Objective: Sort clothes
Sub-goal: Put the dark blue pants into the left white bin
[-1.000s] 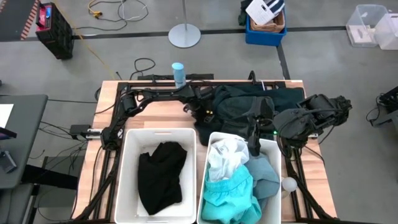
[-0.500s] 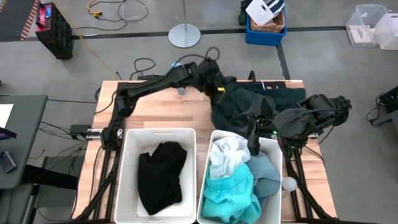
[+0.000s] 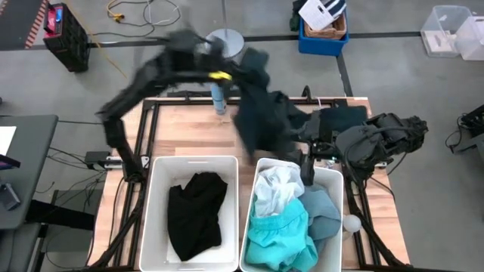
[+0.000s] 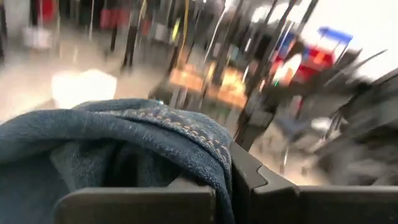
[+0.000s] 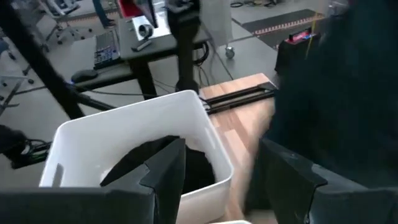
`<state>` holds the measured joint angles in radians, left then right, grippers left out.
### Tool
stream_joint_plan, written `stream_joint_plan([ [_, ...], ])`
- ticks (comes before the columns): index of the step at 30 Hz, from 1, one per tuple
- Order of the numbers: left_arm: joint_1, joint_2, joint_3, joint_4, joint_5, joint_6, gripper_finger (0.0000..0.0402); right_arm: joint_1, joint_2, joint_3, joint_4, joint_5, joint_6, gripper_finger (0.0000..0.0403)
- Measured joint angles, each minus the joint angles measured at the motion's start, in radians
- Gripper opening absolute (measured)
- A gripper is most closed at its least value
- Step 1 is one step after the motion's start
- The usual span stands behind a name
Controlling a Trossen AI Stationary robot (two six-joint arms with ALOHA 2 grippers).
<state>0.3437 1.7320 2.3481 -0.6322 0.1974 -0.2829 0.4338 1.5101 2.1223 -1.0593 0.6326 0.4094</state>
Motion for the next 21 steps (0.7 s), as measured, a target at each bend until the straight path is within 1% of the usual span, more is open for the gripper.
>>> stream_joint_plan([
  [5,0.001,-0.14,0.003,0.121,0.011,0.016,0.0001,-0.051,0.0,0.0,-0.001,0.002,-0.009,0.0217],
  [8,-0.008,-0.202,0.003,0.177,0.045,0.001,0.0001,-0.079,0.0,0.0,-0.001,0.002,-0.029,0.0217],
  [12,-0.066,-0.264,0.003,0.209,0.072,0.011,0.0001,-0.113,0.0,0.0,-0.001,0.001,-0.056,0.0217],
  [14,-0.11,-0.285,0.003,0.202,0.104,0.037,0.0001,-0.128,0.0,0.0,-0.001,0.0,-0.069,0.0217],
  [16,-0.161,-0.303,0.003,0.175,0.146,0.081,0.0001,-0.14,0.0,0.0,-0.001,-0.001,-0.075,0.0217],
  [18,-0.215,-0.322,0.003,0.113,0.212,0.16,0.0001,-0.151,0.0,0.0,-0.001,-0.002,-0.079,0.0217],
  [21,-0.304,-0.355,0.003,0.013,0.356,0.228,0.0001,-0.157,0.0,0.0,-0.004,-0.002,-0.08,0.0217],
])
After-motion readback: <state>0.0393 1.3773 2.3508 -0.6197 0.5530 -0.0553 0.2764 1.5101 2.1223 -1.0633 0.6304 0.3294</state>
